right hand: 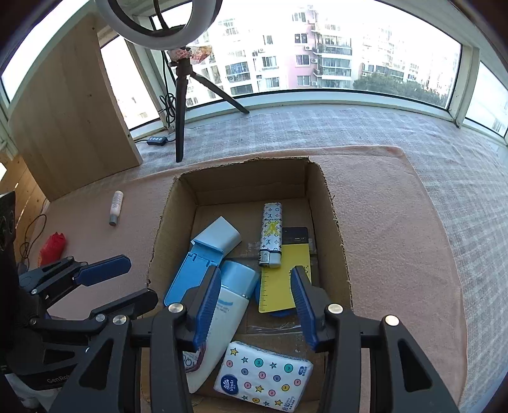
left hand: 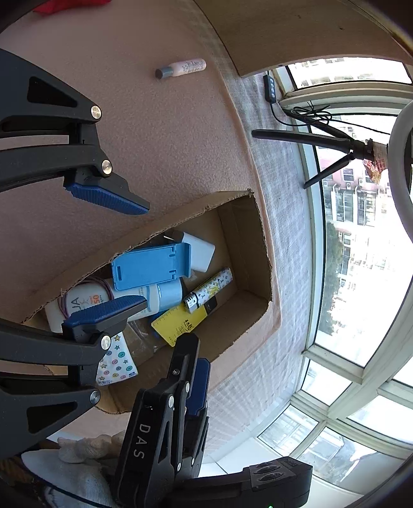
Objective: Organize objects
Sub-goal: 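Carry the stand and lighter into the box and open both grippers, then move both grippers to the red printed bag and close around it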
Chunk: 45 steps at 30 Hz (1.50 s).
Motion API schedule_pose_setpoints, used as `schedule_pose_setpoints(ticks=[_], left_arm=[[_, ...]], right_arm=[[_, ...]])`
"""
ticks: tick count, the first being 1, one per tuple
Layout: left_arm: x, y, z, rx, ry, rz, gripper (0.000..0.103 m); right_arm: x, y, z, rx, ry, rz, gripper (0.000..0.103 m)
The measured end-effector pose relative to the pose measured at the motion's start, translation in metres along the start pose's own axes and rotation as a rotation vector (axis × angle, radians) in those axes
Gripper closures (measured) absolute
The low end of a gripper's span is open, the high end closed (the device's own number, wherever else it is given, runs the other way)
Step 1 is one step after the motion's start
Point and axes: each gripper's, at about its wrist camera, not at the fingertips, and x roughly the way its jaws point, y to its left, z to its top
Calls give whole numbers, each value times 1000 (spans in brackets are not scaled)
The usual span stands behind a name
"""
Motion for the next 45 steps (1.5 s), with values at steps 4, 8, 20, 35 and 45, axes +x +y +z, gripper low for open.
schedule_pose_setpoints(ticks=[4, 8, 20, 35, 45], left_arm=[[-12, 18, -22, -36, 5, -1, 46], [-22, 38, -44, -79, 17, 6, 46], [-77, 125, -98, -215, -8, 110, 46], [-170, 295, -135, -416, -88, 226, 42], [-186, 383, -153, -432, -63, 147, 31]], right_arm=[[-1, 10, -1, 23, -16, 46, 61], [-4, 25, -1, 38, -38, 93, 60], [7, 120, 2, -111, -23, 170, 56], [37, 244, -8, -157, 59, 305, 52], [66, 319, -1, -138, 132, 419, 41]])
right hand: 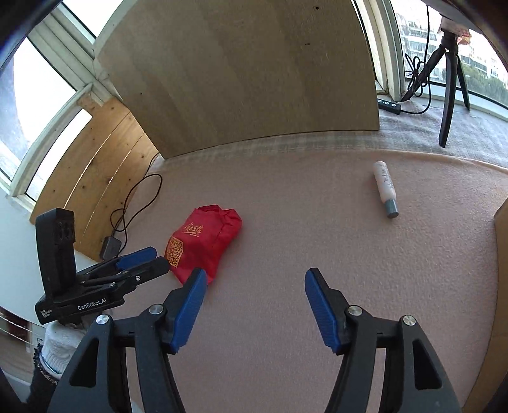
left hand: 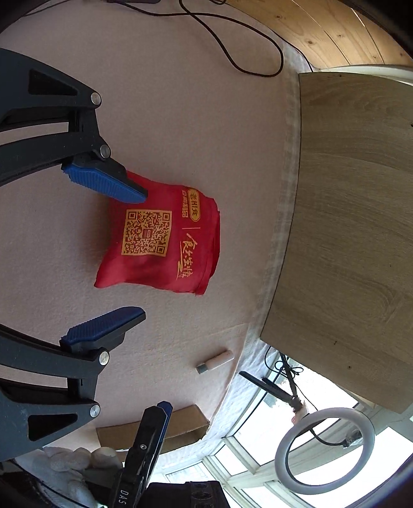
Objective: Organize objects
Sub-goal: 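Move both grippers to the red printed bag and close around it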
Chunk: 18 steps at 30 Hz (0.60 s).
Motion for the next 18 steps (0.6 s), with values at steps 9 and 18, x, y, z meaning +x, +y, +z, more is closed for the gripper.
schedule_pose_setpoints(ticks=[9, 18], left_arm=[[30, 32, 23, 36, 75, -87, 24], [55, 53, 32, 42, 133, -177, 21]], right_arm=[[61, 16, 13, 91, 69, 84, 30], [109, 19, 28, 185, 107, 117, 24]])
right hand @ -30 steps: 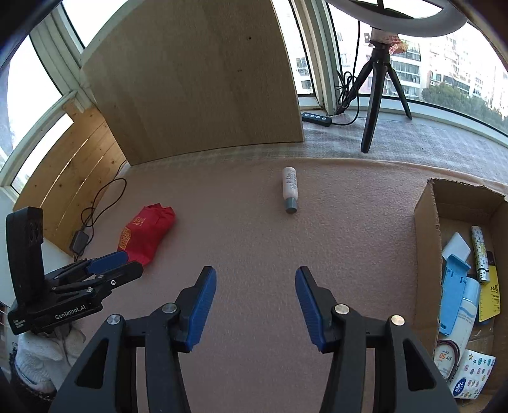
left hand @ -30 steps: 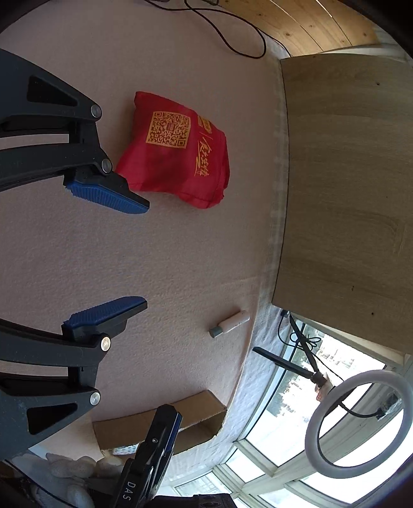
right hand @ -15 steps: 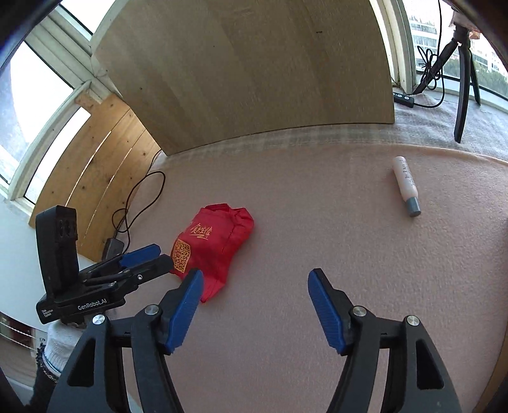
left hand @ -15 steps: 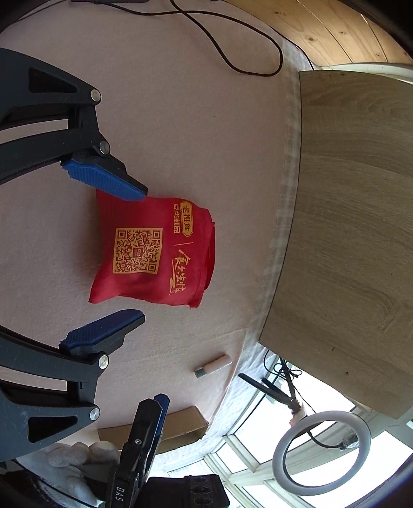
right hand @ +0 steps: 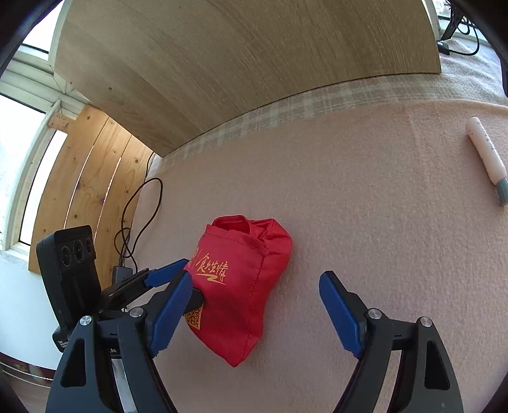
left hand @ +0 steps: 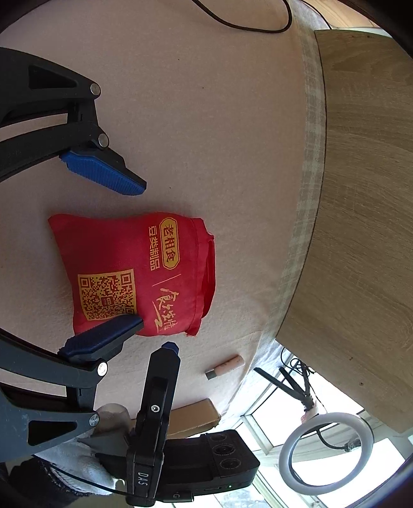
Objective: Organize objects
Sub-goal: 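Move both grippers to the red printed bag and close around it, then carry the red bag with both grippers into the box and open them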
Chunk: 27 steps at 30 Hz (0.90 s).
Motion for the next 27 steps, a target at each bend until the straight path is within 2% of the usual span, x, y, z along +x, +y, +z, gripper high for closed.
schedule_pose_setpoints(ticks=[5, 12, 15, 17, 22, 27], left_arm=[[7, 4, -1, -15, 14, -43, 20], [10, -3, -5, -4, 12, -51, 20], [11, -9, -9, -2, 6, -55, 29], [10, -14, -12, 5, -4, -38, 30], [8, -25, -18, -3, -18, -29, 33], [6, -58, -24, 38, -31, -8, 35]], right_arm=[[17, 5, 2, 0, 25, 5, 24], [30, 15, 0, -28, 62, 8, 24], [32, 18, -1, -40, 73, 6, 31], [31, 19, -3, -53, 72, -6, 35], [23, 19, -6, -66, 56, -17, 38], [2, 14, -14, -76, 28, -23, 40]])
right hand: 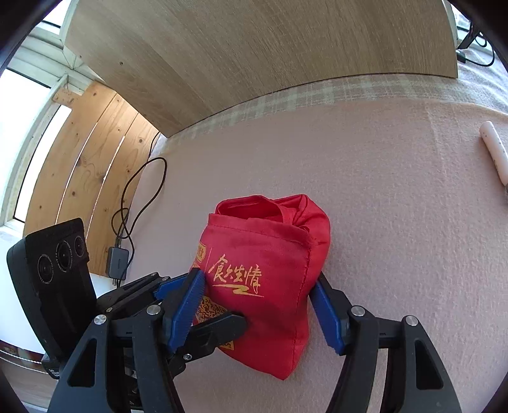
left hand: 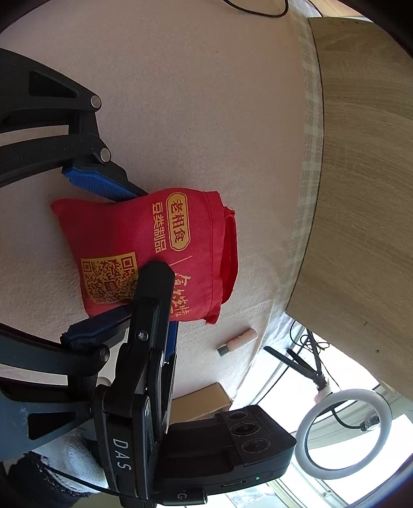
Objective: Organize objects
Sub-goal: 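Carry the red bag with both grippers into the box and open them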
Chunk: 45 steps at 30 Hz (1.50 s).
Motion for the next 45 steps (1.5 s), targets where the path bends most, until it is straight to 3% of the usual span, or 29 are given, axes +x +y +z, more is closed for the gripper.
schedule_pose_setpoints(ticks=[14, 32, 45], left_arm=[[4, -134, -4, 129, -66, 6, 36], [68, -322, -15, 302, -35, -99, 37], [126, -413, -26, 385, 21, -140, 39]], right_arm=[[-110, -34, -29, -22, -145, -101, 40], [-252, -145, -76, 65, -284, -216, 40], [-313, -230, -96, 146, -315, -274, 40]])
